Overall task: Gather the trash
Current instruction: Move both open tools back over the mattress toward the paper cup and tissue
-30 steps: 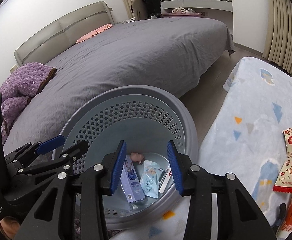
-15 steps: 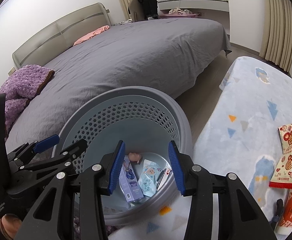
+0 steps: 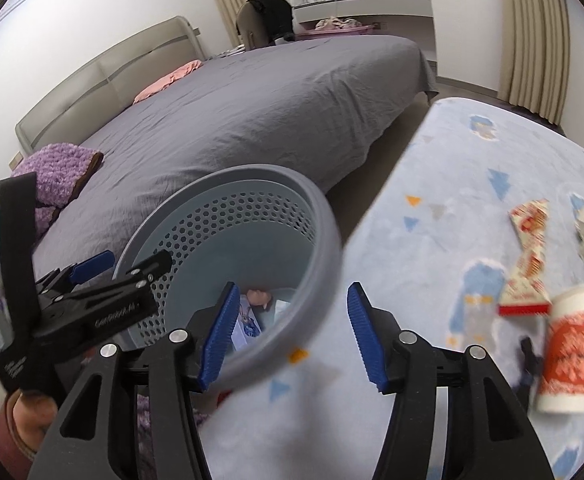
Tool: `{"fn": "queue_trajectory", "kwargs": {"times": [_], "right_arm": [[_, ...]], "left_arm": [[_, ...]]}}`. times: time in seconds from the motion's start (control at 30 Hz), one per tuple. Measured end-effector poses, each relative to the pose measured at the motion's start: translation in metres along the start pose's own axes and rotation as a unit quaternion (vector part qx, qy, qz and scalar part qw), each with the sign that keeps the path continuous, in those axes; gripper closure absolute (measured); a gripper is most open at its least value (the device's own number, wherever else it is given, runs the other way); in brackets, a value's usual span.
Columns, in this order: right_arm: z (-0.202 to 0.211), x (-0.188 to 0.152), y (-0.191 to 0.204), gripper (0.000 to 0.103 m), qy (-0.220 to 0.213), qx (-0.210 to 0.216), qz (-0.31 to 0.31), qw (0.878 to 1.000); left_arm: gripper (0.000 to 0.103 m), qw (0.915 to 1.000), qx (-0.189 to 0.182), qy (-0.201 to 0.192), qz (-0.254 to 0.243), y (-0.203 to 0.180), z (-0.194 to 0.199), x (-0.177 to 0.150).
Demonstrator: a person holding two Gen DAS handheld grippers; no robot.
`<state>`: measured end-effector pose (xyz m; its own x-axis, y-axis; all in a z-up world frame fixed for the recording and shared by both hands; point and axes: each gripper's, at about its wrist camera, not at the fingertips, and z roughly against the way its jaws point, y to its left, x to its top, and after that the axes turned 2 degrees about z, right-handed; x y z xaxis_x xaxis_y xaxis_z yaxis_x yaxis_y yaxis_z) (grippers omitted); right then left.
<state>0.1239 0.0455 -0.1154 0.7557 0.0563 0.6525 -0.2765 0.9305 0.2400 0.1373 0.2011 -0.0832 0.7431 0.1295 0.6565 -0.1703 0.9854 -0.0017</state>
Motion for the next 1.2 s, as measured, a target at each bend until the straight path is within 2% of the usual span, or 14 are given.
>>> {"fn": "queue_trajectory", "kwargs": {"times": [0.13, 0.43, 0.63, 0.93, 1.2], "right_arm": [[0.026, -0.011, -0.015, 0.046, -0.009, -0.013, -0.010, 1.000], [0.092, -0.047, -0.066, 0.043, -0.032, -0.061, -0.030, 0.997], [0.125, -0.071, -0.111, 0.043, -0.029, -0.084, -0.044, 0.995], [0.133, -0.093, -0.178, 0.043, -0.013, -0.114, -0.060, 0.992], [0.118, -0.092, -0.210, 0.043, -0.001, -0.103, -0.060, 0.993]], "left_arm": [[0.018, 0.9997, -0.002, -0.010, -0.020, -0.015, 0.012, -0.001], [0.018, 0.9975, -0.048, -0.018, -0.049, -0.061, 0.051, -0.015], [0.017, 0.9955, -0.075, -0.012, -0.056, -0.096, 0.072, -0.030], [0.016, 0.9928, -0.096, -0.002, -0.071, -0.150, 0.092, -0.052], [0.016, 0.9909, -0.097, 0.006, -0.094, -0.186, 0.095, -0.061]]}}
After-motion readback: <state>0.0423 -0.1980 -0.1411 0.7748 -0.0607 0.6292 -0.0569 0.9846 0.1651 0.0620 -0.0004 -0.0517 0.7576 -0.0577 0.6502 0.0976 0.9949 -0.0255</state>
